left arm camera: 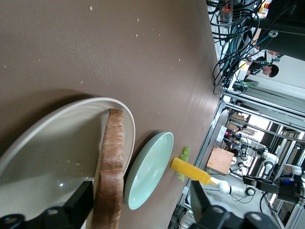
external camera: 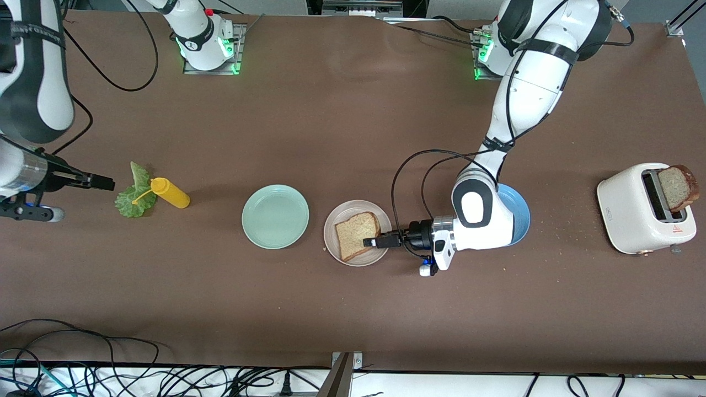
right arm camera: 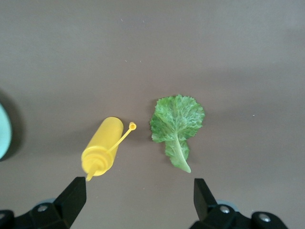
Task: Make sandwich on beige plate with both arms
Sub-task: 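Release the bread with the left gripper while the right gripper lowers to lettuce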
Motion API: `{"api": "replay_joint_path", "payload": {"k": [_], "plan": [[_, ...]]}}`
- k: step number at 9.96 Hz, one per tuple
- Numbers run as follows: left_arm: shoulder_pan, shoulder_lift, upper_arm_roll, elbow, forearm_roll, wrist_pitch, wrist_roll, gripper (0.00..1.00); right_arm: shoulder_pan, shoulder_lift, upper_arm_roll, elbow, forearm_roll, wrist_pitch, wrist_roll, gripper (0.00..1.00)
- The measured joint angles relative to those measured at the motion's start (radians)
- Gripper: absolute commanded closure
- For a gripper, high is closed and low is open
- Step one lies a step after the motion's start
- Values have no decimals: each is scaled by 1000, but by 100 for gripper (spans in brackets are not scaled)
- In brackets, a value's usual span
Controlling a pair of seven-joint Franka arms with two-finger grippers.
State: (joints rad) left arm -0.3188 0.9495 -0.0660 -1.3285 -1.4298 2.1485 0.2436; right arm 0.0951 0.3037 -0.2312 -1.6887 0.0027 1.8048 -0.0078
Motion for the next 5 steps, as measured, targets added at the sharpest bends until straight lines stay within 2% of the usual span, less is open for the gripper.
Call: {"api": "replay_joint_path", "payload": {"k": [3,5], "plan": [[19,-8,2,2,18,0,-8,0,-3,7,-24,-190,-2,172,-2,0],[25,-19,2,10,78,0,-74,0,-3,7,-35,-295,-3,300,-6,0]]}}
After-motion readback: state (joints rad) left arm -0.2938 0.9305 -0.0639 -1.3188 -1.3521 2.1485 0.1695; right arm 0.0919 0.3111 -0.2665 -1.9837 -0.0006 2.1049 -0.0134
